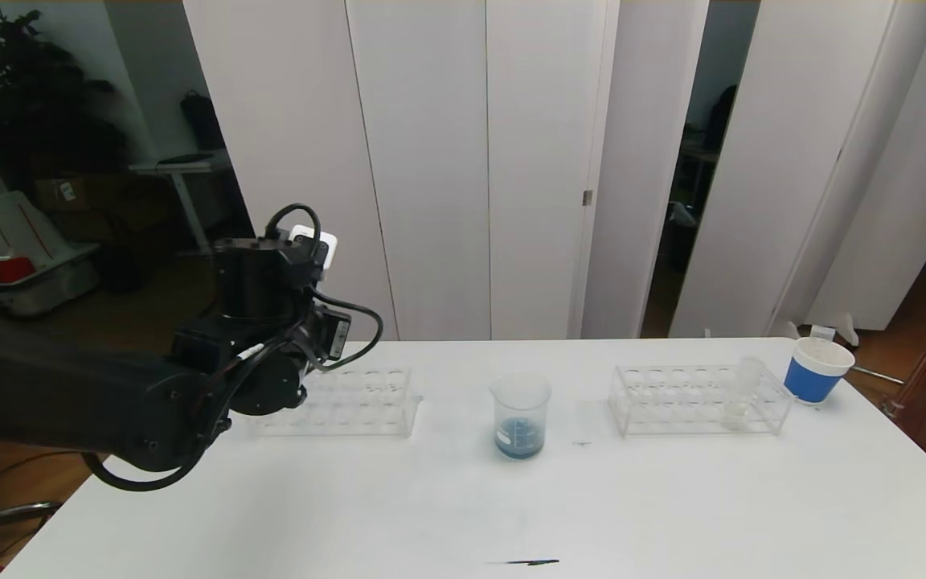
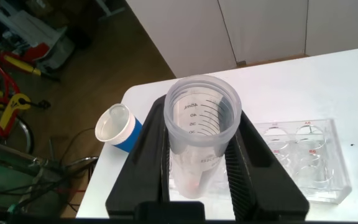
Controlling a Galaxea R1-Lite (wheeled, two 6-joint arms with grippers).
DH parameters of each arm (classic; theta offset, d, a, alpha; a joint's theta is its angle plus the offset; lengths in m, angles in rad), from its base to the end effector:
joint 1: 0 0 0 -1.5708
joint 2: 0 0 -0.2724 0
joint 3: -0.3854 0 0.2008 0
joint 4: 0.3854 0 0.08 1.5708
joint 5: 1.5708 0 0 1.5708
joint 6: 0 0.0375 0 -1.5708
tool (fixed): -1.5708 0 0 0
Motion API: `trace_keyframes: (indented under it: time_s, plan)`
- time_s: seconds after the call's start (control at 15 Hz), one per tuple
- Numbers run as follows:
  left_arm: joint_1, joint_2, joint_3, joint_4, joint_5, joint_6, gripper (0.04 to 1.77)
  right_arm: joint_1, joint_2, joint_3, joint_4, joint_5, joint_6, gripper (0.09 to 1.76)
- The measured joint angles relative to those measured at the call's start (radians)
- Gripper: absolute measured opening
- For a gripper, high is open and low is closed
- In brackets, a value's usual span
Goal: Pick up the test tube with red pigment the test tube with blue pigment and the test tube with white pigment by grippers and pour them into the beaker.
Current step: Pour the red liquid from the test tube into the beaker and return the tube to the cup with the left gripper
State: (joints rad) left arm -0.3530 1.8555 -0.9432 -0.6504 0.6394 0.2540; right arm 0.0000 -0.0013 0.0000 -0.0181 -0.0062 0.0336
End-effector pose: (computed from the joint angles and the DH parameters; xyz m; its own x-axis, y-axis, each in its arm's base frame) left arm 0.3422 -0.1022 0.1320 0.9336 0.2920 -0.2078 -0.1939 0.8992 0.3923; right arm 0.0311 -0.0002 0.0777 0.9998 -0.0062 0.0194 0.0055 0.9994 0.0337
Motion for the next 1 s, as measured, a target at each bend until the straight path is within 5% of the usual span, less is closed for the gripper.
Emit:
trace_keyframes:
  time_s: [0.53, 1.0]
  plan:
    - [0.045, -0.051, 0.041, -0.037, -0.045, -0.194, 0.60, 0.000, 0.000, 0.000, 0.000, 0.000, 0.000, 1.75]
    - [0.374, -0.036, -0.071, -0.084, -0.263, -0.205, 0.60, 0.000, 0.000, 0.000, 0.000, 0.000, 0.000, 1.75]
